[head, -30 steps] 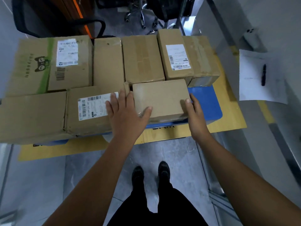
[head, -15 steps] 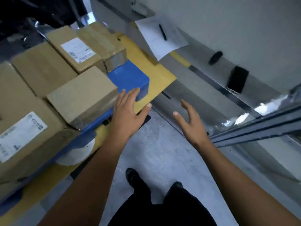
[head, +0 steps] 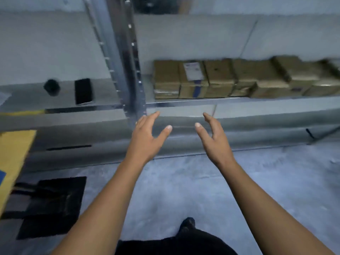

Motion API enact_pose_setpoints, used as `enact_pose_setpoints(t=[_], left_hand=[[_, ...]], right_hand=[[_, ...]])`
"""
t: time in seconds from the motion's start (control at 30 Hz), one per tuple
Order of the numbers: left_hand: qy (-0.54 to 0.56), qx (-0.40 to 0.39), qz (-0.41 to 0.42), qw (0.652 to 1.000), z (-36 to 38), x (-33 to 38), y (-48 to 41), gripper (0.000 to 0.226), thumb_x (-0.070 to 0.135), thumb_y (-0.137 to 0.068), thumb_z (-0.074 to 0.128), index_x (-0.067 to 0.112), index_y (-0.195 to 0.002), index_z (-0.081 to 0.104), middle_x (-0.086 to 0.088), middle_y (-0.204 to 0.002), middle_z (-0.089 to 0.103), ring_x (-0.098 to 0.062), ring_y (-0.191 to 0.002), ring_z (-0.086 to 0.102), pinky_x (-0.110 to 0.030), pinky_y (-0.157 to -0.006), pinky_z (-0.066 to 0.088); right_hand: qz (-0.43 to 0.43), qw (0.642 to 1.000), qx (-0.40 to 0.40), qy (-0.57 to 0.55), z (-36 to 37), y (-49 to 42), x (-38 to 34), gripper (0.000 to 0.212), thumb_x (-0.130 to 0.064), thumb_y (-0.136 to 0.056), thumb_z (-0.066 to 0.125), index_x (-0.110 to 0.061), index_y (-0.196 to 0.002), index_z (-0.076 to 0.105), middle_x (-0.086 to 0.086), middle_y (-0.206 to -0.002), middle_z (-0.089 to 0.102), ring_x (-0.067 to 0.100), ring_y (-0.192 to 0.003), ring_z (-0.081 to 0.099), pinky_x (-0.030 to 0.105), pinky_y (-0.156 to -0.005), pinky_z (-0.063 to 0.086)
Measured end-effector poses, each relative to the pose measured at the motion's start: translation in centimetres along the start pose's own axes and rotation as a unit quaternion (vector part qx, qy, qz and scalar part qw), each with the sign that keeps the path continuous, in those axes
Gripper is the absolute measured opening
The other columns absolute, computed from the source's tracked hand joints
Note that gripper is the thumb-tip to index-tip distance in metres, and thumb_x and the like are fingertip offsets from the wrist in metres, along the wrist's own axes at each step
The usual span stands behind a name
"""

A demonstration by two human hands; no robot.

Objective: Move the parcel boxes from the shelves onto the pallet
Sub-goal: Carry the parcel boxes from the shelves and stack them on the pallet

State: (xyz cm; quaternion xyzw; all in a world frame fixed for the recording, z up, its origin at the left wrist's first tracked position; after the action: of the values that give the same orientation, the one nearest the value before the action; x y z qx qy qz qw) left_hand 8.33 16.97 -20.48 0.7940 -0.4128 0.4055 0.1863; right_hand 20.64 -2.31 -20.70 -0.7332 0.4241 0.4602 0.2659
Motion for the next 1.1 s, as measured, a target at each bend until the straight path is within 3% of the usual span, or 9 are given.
enact_pose_setpoints(t=[0.13,0.23,0.33,0.53,0.73,1.1], left_hand=[[-0.009,-0.082,0.08,0.993,11.4,9.2,-2.1,0.066,0.056,-0.096,0.065,0.027,-0.153,0.048,0.003,-0.157,0.049,-0.02,-0.15,0.036,-0.046,-0.124,0.031],[-0.002,-0.136,0.131,0.982,18.4,15.6,-2.7,0.066,0.059,-0.096,0.063,0.029,-0.153,0.048,0.006,-0.156,0.048,-0.013,-0.146,0.038,-0.034,-0.12,0.031],[0.002,-0.182,0.178,0.967,24.9,21.3,-3.0,0.063,0.056,-0.097,0.064,0.03,-0.152,0.048,0.005,-0.156,0.047,-0.009,-0.144,0.035,-0.024,-0.112,0.025],[0.003,-0.29,0.238,0.927,37.8,29.6,-3.9,0.069,0.061,-0.096,0.061,0.033,-0.156,0.043,0.006,-0.158,0.044,-0.013,-0.147,0.038,-0.034,-0.119,0.031],[0.008,-0.355,0.271,0.895,51.0,36.4,-7.2,0.07,0.06,-0.096,0.063,0.031,-0.156,0.044,0.003,-0.161,0.045,-0.02,-0.153,0.034,-0.051,-0.125,0.028],[0.056,-0.383,0.292,0.875,68.5,51.9,-15.0,0.078,0.078,-0.086,0.05,0.035,-0.151,0.048,0.008,-0.156,0.049,-0.015,-0.149,0.039,-0.049,-0.123,0.034]], right_hand=[[0.036,0.994,0.107,0.004,-13.0,1.0,4.7,0.066,-0.056,-0.101,0.058,-0.028,-0.159,0.043,-0.009,-0.161,0.042,-0.001,-0.143,0.037,0.028,-0.119,0.03],[0.065,0.982,0.178,0.011,-21.0,2.6,7.8,0.073,-0.065,-0.097,0.055,-0.03,-0.159,0.041,-0.009,-0.163,0.041,0.003,-0.148,0.035,0.03,-0.121,0.03],[0.103,0.965,0.241,0.01,-27.6,4.9,10.8,0.084,-0.079,-0.088,0.048,-0.035,-0.159,0.04,-0.013,-0.162,0.039,0.001,-0.147,0.033,0.025,-0.114,0.028],[0.181,0.922,0.343,0.02,-37.4,8.0,17.5,0.079,-0.074,-0.093,0.049,-0.033,-0.16,0.04,-0.012,-0.161,0.04,0.01,-0.152,0.033,0.033,-0.12,0.03],[0.23,0.89,0.392,0.042,-46.4,5.0,23.5,0.066,-0.06,-0.102,0.056,-0.031,-0.16,0.04,-0.01,-0.16,0.039,0.011,-0.15,0.035,0.034,-0.12,0.03],[0.264,0.862,0.422,0.094,-65.5,-3.4,29.0,0.068,-0.061,-0.102,0.054,-0.031,-0.16,0.038,-0.006,-0.161,0.041,0.015,-0.152,0.033,0.033,-0.118,0.029]])
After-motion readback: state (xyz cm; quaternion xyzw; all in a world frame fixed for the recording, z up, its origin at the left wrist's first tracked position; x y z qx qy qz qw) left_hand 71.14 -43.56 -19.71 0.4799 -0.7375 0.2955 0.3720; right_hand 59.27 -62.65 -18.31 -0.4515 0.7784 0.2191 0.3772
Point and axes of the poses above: each hand's wrist, its own y-axis away from the middle knuckle, its own z-axis out of the palm, x = y × z, the point moved 3 cm from there along -y, towards the middle knuckle
